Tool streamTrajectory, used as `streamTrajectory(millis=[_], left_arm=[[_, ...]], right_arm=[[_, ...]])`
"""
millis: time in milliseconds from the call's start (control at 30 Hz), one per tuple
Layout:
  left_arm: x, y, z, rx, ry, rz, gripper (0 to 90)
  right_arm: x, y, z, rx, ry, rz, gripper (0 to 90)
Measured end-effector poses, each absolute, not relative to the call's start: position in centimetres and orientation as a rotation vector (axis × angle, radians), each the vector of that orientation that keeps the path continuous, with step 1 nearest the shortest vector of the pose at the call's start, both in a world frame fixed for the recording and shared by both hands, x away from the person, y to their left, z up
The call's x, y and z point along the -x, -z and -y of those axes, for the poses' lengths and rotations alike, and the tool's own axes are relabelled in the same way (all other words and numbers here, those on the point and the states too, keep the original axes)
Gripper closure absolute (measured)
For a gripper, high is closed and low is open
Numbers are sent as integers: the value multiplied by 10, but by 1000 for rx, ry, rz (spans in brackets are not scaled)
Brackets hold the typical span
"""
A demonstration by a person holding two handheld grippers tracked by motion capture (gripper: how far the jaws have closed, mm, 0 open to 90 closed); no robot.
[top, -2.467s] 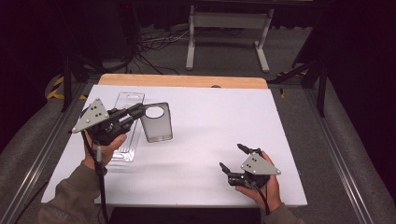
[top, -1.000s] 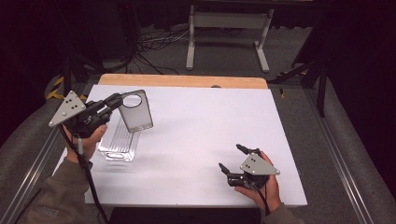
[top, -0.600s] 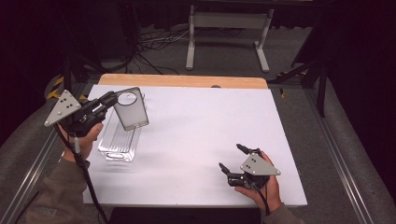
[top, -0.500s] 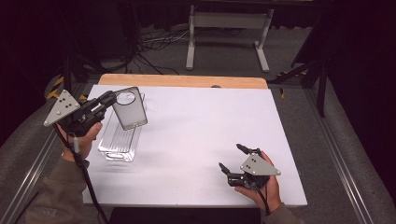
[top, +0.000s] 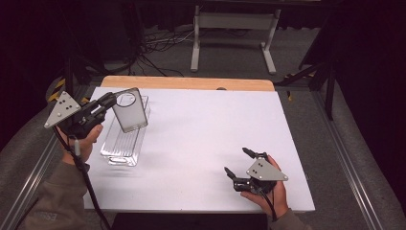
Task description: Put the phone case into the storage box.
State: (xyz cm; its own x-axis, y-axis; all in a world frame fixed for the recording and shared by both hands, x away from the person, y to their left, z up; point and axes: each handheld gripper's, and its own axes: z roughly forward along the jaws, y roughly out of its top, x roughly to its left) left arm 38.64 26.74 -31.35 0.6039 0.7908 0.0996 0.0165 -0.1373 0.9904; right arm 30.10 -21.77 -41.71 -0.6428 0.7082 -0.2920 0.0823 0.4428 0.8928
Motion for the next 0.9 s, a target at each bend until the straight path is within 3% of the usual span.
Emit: streamTrajectory(millis=[900], left_arm=[[-404, 327, -279, -1589, -777, -761, 804]], right_arm=[[-302, 418, 217, -660, -1207, -2031, 179]])
